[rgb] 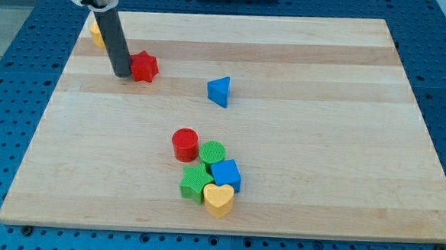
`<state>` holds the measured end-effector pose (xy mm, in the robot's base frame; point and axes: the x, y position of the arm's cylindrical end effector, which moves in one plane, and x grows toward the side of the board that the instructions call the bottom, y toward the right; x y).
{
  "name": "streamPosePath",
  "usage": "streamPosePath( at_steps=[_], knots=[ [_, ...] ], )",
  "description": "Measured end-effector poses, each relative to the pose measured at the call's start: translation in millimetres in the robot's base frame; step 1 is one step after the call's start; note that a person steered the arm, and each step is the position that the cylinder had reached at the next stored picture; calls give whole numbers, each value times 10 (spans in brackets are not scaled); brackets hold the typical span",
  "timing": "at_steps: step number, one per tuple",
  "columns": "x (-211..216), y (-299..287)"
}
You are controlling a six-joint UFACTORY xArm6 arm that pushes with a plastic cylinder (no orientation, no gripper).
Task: Push the blue triangle towards left
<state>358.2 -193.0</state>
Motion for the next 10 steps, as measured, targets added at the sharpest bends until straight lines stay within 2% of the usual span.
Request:
streamPosePath(
  at_steps=[1,3,4,6,9,10],
  knots=[
    [35,-1],
    [742,-79],
    [910,127],
    [724,974],
    [84,1456],
    [61,1824]
  ],
)
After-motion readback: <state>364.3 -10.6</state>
